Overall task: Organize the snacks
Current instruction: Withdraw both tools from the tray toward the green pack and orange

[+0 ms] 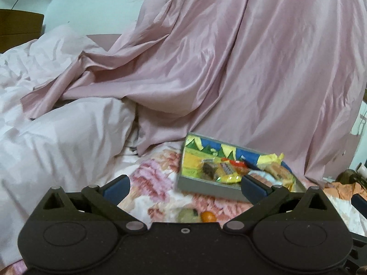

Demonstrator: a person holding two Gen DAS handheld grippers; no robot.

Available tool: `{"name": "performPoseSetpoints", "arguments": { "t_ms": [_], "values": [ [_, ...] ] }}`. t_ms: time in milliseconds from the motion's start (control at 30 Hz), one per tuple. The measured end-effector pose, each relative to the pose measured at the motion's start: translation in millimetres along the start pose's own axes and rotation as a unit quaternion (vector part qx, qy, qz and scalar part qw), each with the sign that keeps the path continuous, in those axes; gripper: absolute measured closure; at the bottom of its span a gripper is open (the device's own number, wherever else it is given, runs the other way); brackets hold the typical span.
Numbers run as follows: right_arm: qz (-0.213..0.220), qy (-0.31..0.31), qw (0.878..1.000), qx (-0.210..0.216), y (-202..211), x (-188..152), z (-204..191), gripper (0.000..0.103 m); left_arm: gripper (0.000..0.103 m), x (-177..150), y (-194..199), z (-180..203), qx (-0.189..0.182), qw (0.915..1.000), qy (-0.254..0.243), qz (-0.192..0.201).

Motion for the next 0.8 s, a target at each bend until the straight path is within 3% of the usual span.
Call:
{"name": "performPoseSetpoints", "arguments": {
  "t_ms": [400, 800],
  "values": [
    [-0.066, 0.02, 0.998, 0.005, 34, -32, -19, 0.0, 0.001, -46, 15, -21, 0.007, 0.9993, -0.017, -0.034],
    [-0.152, 0.0, 0.988, 0.008, 26, -65, -18, 0.0, 0.001, -87, 14, -25, -0.004, 0.9956, -0.064, -0.069]
  ]
}}
Point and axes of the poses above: each gripper's, at about its wrist camera, not at the fingertips, and y roughly against the way its jaws point, z to its right, x to its top, the point moved 7 cm from there along -y, roughly the way its jaws point, and after that the axes turned 1 degree about x, right-handed, at the moved point
